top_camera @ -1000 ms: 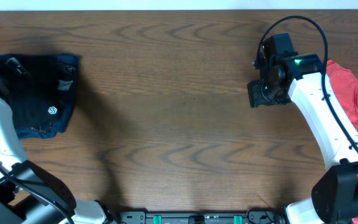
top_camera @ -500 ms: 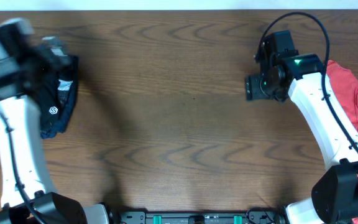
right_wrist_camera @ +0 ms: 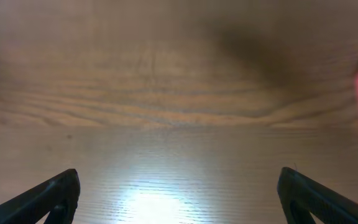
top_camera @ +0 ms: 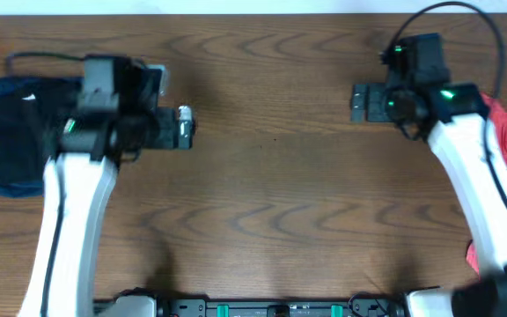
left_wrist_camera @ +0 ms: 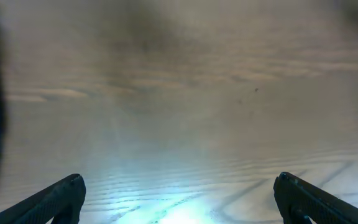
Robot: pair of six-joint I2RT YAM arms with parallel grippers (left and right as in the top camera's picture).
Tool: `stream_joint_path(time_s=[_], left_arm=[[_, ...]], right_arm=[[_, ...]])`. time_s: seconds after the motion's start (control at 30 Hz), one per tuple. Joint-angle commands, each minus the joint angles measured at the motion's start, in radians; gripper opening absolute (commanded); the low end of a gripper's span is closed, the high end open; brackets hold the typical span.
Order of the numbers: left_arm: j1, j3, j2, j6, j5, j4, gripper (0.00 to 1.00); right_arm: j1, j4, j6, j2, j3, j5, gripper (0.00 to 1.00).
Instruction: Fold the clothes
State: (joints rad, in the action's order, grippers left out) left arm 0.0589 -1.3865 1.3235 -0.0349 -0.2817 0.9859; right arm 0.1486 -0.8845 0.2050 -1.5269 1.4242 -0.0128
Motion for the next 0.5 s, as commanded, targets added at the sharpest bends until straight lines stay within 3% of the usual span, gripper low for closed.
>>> stream_joint_path(time_s=[0.0,0.27,0.47], left_arm=[[-0.002,0.067,-0.222,-0.044,0.043,-0.032,0.98],[-0.002,0.374,-0.716,-0.035,0.070,-0.243,0.98],[-0.002,0.399,-0.887,-0.036,0.066,-0.150,0.98]], right_arm=[[0.006,0.013,0.047,0.167,-0.037,0.058,0.99],[0.164,0.275,0.060,0.632,-0.446,0.298,0.99],[0.172,0.163,0.060,0.829,-0.589,0.293,0.99]])
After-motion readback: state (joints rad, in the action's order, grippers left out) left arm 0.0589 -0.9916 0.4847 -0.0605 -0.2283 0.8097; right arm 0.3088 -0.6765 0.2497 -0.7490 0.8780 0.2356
